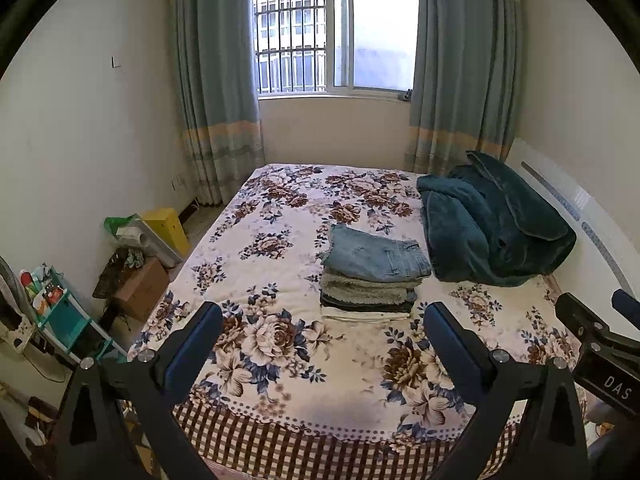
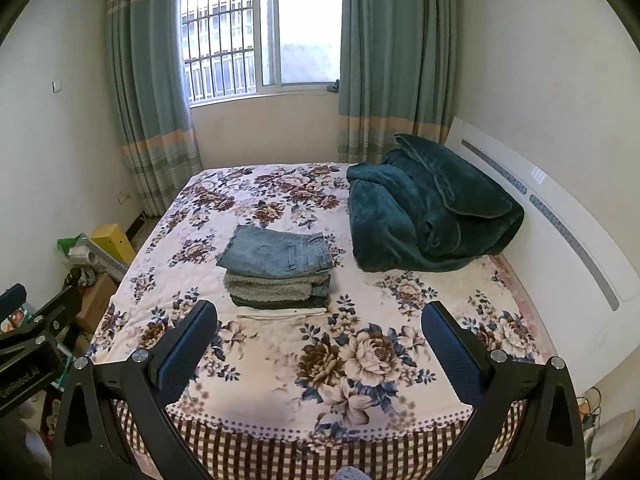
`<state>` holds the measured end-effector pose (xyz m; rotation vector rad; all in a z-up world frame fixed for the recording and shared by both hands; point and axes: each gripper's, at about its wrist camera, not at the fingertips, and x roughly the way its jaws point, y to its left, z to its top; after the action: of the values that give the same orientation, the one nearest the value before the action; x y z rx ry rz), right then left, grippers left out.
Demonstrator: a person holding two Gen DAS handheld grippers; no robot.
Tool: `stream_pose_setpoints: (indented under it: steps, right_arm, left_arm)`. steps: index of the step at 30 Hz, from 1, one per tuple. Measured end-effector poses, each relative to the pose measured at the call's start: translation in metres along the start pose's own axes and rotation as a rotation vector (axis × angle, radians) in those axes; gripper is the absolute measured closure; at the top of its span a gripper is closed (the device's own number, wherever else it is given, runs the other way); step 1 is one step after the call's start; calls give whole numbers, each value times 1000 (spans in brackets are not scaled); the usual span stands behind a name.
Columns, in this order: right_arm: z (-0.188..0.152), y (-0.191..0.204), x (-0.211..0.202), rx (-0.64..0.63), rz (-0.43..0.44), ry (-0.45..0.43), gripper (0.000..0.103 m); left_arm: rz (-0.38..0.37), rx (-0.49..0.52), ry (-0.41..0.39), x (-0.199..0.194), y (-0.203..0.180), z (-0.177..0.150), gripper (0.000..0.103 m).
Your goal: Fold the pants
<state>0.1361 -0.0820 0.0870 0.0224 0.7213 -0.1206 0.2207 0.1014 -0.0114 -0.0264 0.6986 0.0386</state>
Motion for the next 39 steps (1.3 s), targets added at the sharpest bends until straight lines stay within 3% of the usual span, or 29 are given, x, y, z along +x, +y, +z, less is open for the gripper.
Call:
stream_pose_setpoints:
  steps: [39]
  right_arm:
    - [4, 27, 30, -21, 34, 25, 0]
  left_arm:
    - [5, -3, -2, 9, 4, 6, 0]
